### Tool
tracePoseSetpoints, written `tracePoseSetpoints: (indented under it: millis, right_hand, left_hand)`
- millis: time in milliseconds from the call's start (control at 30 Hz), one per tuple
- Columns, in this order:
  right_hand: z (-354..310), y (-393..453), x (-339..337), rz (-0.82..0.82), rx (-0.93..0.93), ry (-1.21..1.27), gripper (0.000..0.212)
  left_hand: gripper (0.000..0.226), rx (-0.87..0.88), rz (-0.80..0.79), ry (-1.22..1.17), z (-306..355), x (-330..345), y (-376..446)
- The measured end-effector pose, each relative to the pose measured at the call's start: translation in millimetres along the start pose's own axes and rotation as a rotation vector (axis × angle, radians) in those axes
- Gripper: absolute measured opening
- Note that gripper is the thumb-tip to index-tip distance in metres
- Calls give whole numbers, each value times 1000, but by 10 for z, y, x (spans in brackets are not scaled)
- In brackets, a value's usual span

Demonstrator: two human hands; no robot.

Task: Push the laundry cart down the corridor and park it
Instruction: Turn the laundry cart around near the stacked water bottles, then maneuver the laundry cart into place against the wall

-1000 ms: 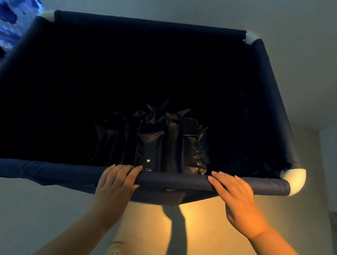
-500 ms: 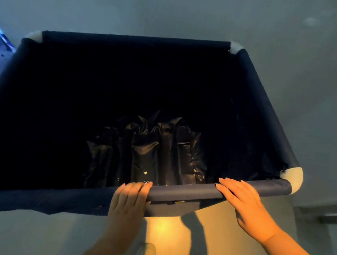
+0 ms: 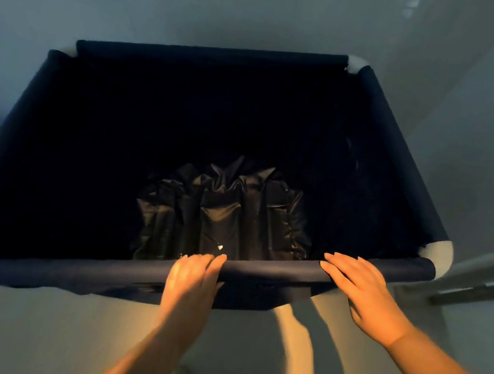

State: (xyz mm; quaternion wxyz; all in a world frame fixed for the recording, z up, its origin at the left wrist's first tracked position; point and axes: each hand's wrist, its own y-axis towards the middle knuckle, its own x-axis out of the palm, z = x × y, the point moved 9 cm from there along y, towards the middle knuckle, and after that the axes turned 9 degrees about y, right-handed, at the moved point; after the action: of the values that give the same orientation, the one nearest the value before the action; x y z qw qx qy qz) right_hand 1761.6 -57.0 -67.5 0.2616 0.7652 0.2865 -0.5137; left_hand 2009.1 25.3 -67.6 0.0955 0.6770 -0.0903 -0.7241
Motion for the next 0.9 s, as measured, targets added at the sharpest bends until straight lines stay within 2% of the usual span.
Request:
tracePoseSetpoints:
  millis: [67,133,233,300,500,667,900]
  right_hand:
    - [244,-119,-81,20,40,26,93]
    - [473,-228,-164,43,90,54,91]
    - [726,-350,-308,88,113,101,72]
    - [866,-440,-345,81,128,97,67]
    - [1197,-658,-352,51,214,113,74]
    - [1352,-790,-383,48,283,137,76]
    - [1381,-820,-454,65,336,115,71]
  left_hand:
    - [54,18,-12,9,204,74,173]
    - [44,65,-15,41,418,120,316]
    - [43,106,-55,27,700,199,533]
    - [43,122,-86,31,841,224,689]
    - [44,156,-151,83,1176,289,1042]
    - [57,179,-190,93,1368,358,1224]
    - [53,218,-245,80,1414,458,1329]
